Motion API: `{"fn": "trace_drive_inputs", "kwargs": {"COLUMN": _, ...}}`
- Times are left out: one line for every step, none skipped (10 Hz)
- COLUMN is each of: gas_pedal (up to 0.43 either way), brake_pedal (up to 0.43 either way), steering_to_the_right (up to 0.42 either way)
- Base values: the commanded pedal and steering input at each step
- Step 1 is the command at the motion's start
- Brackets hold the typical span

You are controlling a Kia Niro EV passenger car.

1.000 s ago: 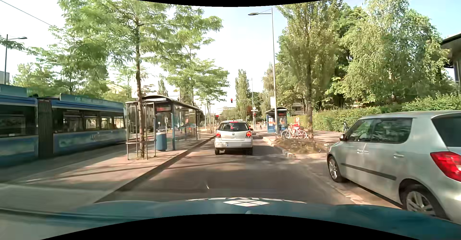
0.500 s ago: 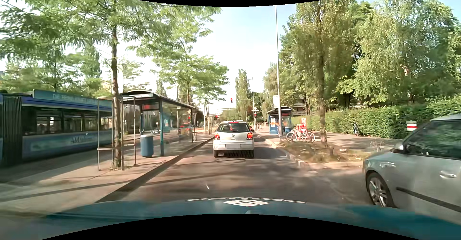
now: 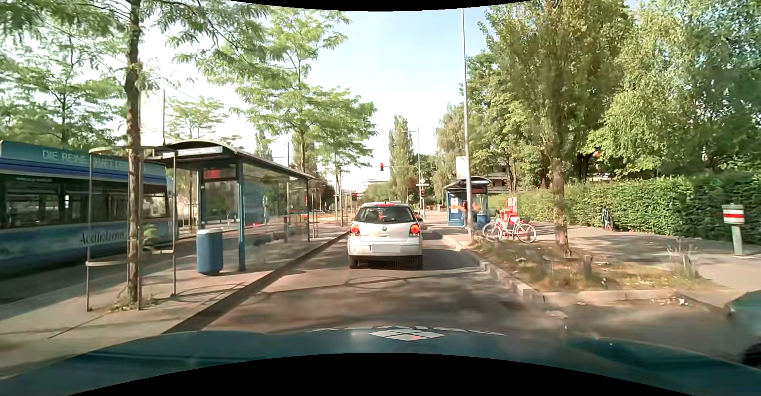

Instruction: Follow the waypoints while adhering to traffic rules and regulations

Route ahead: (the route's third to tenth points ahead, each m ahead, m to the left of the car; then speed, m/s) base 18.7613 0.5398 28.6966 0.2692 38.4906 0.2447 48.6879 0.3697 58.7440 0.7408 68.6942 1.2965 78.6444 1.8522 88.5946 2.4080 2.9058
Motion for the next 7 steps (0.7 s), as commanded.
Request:
{"fn": "trace_drive_inputs", "kwargs": {"gas_pedal": 0.000, "brake_pedal": 0.134, "steering_to_the_right": -0.003}}
{"fn": "trace_drive_inputs", "kwargs": {"gas_pedal": 0.000, "brake_pedal": 0.171, "steering_to_the_right": -0.003}}
{"fn": "trace_drive_inputs", "kwargs": {"gas_pedal": 0.000, "brake_pedal": 0.201, "steering_to_the_right": -0.003}}
{"fn": "trace_drive_inputs", "kwargs": {"gas_pedal": 0.000, "brake_pedal": 0.201, "steering_to_the_right": -0.003}}
{"fn": "trace_drive_inputs", "kwargs": {"gas_pedal": 0.000, "brake_pedal": 0.201, "steering_to_the_right": -0.003}}
{"fn": "trace_drive_inputs", "kwargs": {"gas_pedal": 0.000, "brake_pedal": 0.201, "steering_to_the_right": -0.003}}
{"fn": "trace_drive_inputs", "kwargs": {"gas_pedal": 0.000, "brake_pedal": 0.207, "steering_to_the_right": -0.003}}
